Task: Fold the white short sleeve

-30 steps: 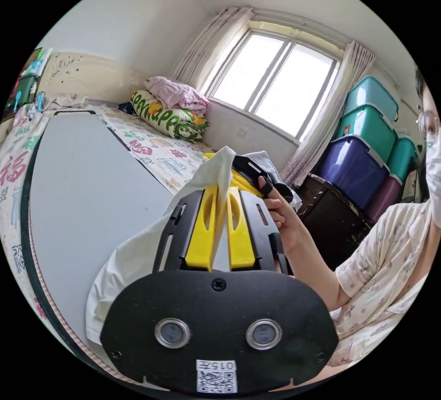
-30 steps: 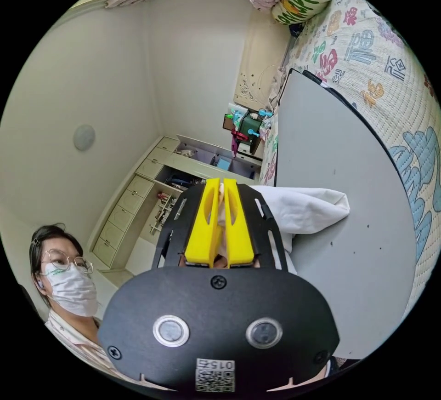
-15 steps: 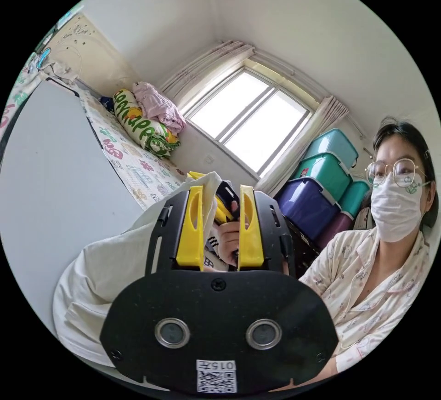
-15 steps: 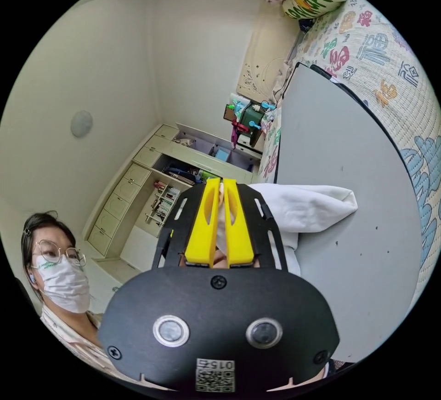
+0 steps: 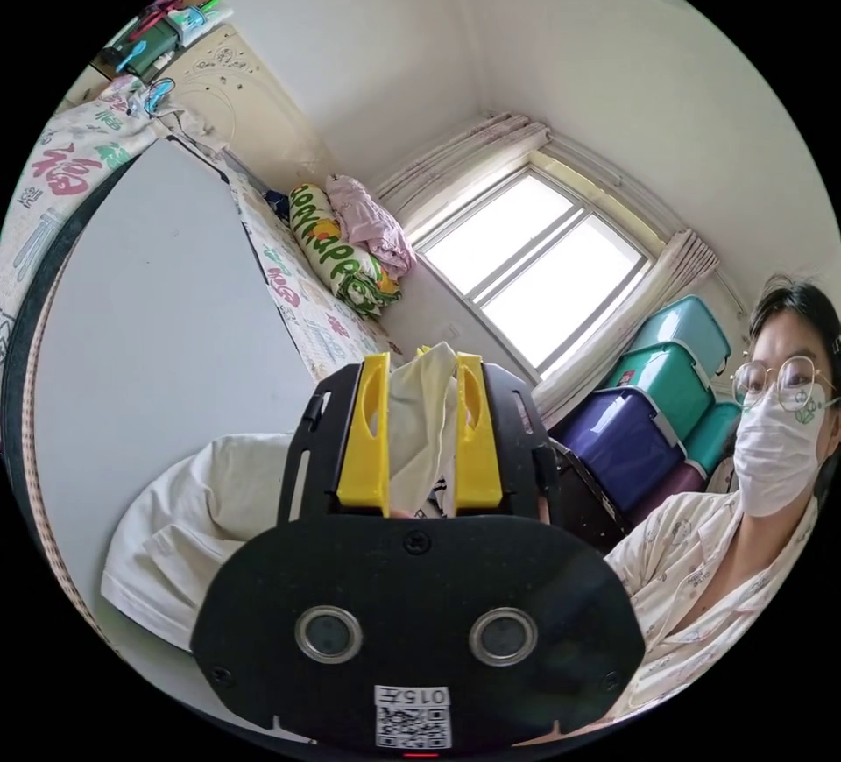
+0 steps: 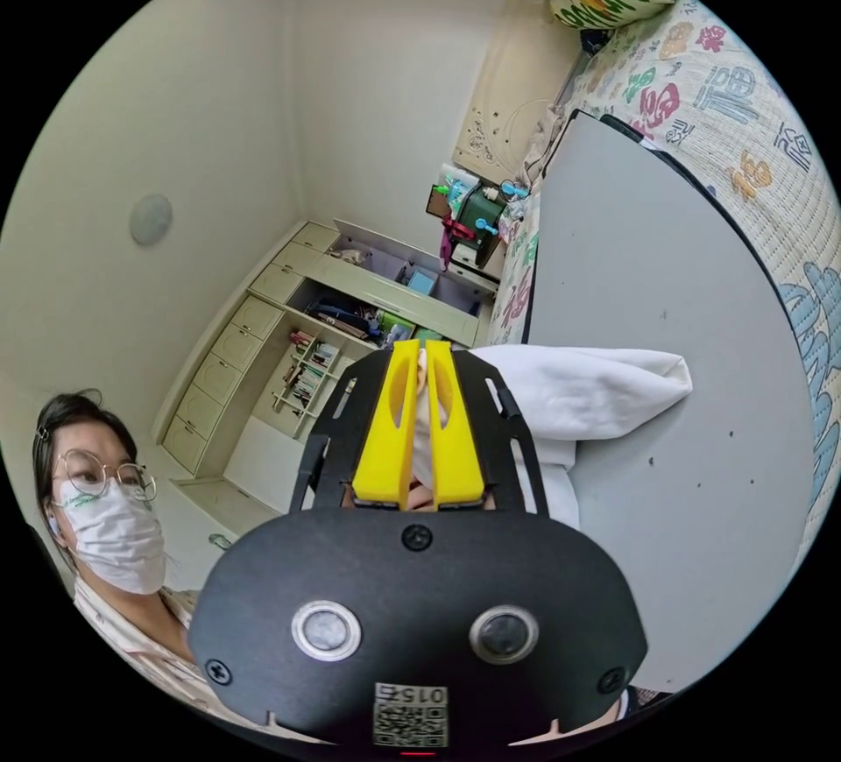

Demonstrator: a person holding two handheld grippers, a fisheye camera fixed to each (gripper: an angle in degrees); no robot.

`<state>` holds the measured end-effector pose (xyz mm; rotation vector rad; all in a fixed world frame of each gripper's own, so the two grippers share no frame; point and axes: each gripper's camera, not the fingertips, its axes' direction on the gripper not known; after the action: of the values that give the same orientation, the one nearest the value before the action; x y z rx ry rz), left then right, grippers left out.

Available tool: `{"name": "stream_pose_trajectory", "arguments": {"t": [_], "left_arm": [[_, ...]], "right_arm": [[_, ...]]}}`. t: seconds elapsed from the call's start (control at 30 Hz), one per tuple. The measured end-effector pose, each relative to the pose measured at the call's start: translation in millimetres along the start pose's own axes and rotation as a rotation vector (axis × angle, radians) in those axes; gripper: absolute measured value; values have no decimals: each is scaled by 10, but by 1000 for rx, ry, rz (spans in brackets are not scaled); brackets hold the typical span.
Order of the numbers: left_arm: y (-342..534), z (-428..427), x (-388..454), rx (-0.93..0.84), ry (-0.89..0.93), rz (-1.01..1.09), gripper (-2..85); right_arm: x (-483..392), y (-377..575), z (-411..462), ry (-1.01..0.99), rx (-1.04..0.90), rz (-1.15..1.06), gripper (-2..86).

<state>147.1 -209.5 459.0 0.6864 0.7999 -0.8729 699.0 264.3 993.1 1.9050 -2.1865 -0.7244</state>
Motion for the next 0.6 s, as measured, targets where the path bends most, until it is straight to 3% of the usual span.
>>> {"name": "stream_pose_trajectory", "arguments": {"t": [0.37,0.53,0.6], "left_arm": [[304,-333,45,50,-15,-30,17],[437,-1236,697,250,-160,84,1],[459,-1652,949,352,-138,102,-1]], "right_arm": [[241,501,-27,18,43,-26,2],[-108,731,-357,139,148,-166,0],[-298,852,-592,154,164,-231,-1]]}}
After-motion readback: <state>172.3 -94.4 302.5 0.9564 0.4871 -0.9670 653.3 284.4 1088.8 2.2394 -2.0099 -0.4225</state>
